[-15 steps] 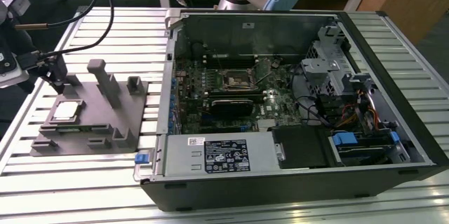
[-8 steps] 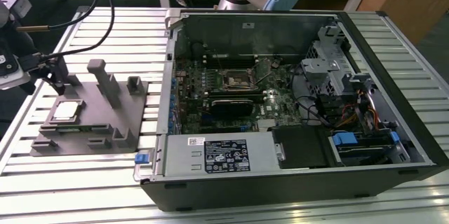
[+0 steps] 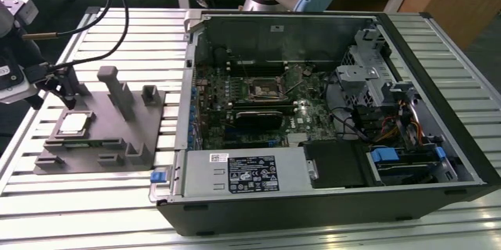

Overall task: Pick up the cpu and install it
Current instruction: 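Pick up the cpu and move it towards the insertion slot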

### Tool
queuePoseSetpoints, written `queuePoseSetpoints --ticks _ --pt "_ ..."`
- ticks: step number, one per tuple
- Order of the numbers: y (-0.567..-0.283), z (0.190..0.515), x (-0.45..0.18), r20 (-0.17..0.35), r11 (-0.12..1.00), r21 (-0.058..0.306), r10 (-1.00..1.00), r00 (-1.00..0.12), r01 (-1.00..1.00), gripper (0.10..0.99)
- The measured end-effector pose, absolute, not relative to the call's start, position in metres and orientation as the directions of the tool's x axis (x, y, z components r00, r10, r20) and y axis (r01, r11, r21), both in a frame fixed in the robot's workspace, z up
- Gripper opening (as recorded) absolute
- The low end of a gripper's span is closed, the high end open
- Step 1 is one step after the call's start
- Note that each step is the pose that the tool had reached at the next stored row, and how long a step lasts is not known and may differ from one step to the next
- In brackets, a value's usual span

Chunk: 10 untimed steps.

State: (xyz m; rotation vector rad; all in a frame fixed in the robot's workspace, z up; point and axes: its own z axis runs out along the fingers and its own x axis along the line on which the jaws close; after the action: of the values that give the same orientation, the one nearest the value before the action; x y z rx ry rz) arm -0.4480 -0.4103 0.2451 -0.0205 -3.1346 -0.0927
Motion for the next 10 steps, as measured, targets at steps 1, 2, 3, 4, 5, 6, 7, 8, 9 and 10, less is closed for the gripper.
queuePoseSetpoints --ticks 1,2,3,4,5,6,7,8,9,10 --pt "-0.41 0.243 -0.448 0.005 0.998 0.059 0.013 -1.0 0.013 0.647" --pt "-0.41 0.242 -0.448 0.005 0.998 0.059 0.013 -1.0 0.013 0.647" --pt "-0.41 0.24 -0.448 0.005 0.998 0.059 0.013 -1.0 0.013 0.647" --pt "-0.41 0.238 -0.448 0.005 0.998 0.059 0.013 -1.0 0.013 0.647" --pt "-0.41 0.236 -0.448 0.005 0.998 0.059 0.013 -1.0 0.013 0.647" --pt "-0.41 0.234 -0.448 0.005 0.998 0.059 0.013 -1.0 0.013 0.647" --pt "-0.41 0.232 -0.448 0.005 0.998 0.059 0.013 -1.0 0.013 0.647" --pt "-0.41 0.231 -0.448 0.005 0.998 0.059 0.013 -1.0 0.013 0.647" --pt "-0.41 0.229 -0.448 0.005 0.998 0.059 0.013 -1.0 0.013 0.647" --pt "-0.41 0.227 -0.448 0.005 0.998 0.059 0.013 -1.0 0.013 0.647"
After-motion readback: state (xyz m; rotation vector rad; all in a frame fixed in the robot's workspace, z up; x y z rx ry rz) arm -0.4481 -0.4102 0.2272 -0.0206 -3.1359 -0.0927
